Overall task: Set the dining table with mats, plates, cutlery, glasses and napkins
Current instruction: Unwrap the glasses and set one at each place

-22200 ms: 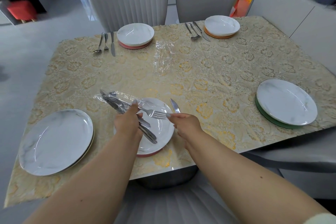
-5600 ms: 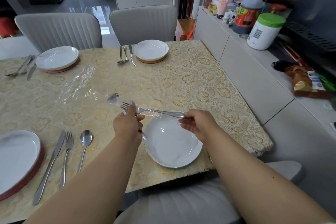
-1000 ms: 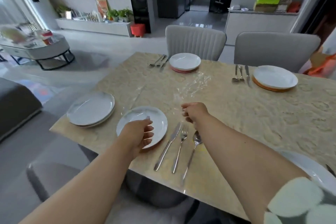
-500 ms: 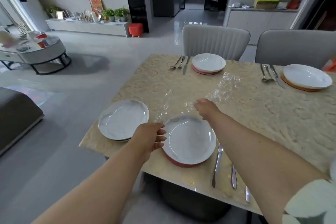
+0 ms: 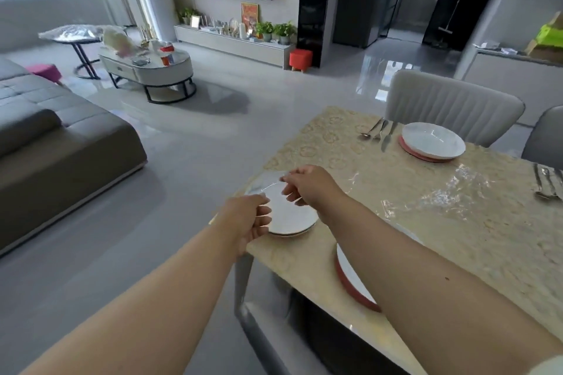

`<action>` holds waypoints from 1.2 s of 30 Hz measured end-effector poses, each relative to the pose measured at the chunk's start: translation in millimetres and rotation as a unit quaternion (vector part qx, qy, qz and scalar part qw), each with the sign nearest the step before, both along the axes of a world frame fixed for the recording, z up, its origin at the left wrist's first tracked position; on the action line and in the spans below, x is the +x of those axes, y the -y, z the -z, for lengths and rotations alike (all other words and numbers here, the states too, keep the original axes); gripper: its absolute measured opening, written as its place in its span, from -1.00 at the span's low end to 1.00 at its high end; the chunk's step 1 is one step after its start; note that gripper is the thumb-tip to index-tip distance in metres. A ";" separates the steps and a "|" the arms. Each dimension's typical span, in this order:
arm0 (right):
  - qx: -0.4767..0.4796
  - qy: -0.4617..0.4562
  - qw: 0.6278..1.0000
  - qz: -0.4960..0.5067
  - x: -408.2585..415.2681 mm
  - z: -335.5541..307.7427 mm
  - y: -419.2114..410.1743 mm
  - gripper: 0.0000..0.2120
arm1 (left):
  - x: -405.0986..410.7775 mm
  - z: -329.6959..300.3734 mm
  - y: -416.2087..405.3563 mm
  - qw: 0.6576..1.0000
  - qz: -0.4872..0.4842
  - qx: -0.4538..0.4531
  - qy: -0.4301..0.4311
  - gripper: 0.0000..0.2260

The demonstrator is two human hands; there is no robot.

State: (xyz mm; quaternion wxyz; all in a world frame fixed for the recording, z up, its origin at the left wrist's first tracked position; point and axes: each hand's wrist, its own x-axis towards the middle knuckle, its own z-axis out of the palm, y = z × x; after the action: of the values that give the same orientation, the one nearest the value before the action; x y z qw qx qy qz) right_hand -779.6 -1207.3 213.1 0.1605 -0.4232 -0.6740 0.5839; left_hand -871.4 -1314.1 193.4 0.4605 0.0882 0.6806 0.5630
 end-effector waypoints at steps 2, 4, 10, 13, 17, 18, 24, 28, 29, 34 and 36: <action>0.006 -0.001 1.000 0.001 -30.6 -8.4 4.4 -0.88 | -33.3 -6.3 7.1 1.000 -0.014 0.003 -0.013 -0.90; 0.012 -0.005 1.000 0.005 -66.0 -16.3 8.1 -0.86 | -71.9 -14.1 14.5 1.000 -0.018 0.009 -0.023 -0.89; 0.003 -0.033 0.998 0.060 -188.5 -23.1 19.5 -0.82 | -203.9 -44.2 43.6 0.996 0.007 0.019 -0.082 -0.88; -0.026 -0.042 0.995 0.087 -239.8 -20.5 21.9 -0.79 | -261.8 -56.1 48.3 0.994 0.035 0.019 -0.104 -0.85; -0.054 -0.035 0.992 0.113 -296.6 -13.9 12.8 -0.78 | -328.6 -57.4 28.6 0.993 0.058 0.014 -0.101 -0.84; -0.054 -0.031 0.991 0.119 -306.4 -11.9 6.3 -0.78 | -340.5 -56.3 18.9 0.993 0.065 0.016 -0.094 -0.85; -0.048 -0.019 0.980 0.193 -346.4 -1.3 -75.7 -0.78 | -391.3 -41.1 -76.0 0.989 0.132 0.022 -0.055 -0.86; -0.036 -0.037 0.965 0.256 -363.1 -3.3 -161.3 -0.79 | -420.0 -39.1 -168.4 0.983 0.176 0.029 -0.052 -0.86; -0.038 -0.042 0.960 0.273 -365.9 -4.3 -183.8 -0.80 | -426.4 -39.7 -193.3 0.981 0.187 0.024 -0.051 -0.86; -0.050 -0.047 0.936 0.346 -372.4 -12.6 -286.1 -0.81 | -451.2 -45.0 -318.9 0.964 0.258 0.010 -0.066 -0.85; -0.056 -0.046 0.925 0.374 -371.8 -14.4 -318.9 -0.83 | -455.4 -45.4 -366.0 0.957 0.280 0.008 -0.069 -0.85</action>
State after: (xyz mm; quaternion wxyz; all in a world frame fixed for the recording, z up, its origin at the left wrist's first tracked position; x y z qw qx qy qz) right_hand -1151.4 -888.4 227.5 0.3737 -0.6255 -0.4250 0.5371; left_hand -1326.8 -948.1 238.8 0.5513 0.3176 0.6539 0.4094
